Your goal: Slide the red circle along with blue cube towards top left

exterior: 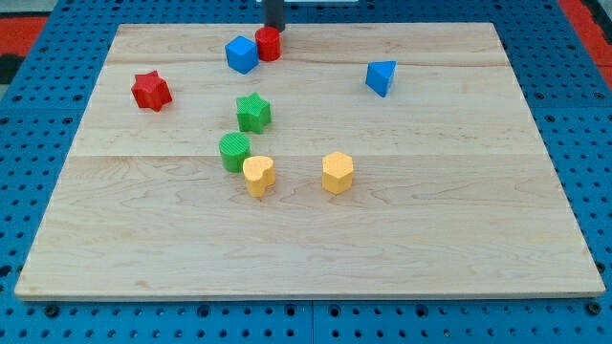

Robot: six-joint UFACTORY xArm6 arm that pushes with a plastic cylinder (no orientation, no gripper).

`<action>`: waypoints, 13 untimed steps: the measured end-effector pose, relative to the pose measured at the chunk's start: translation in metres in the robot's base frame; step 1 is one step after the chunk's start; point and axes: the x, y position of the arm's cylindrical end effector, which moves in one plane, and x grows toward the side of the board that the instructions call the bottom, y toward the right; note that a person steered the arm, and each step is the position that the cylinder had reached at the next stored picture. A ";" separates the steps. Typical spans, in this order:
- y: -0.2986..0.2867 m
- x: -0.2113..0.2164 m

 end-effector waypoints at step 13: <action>-0.069 0.095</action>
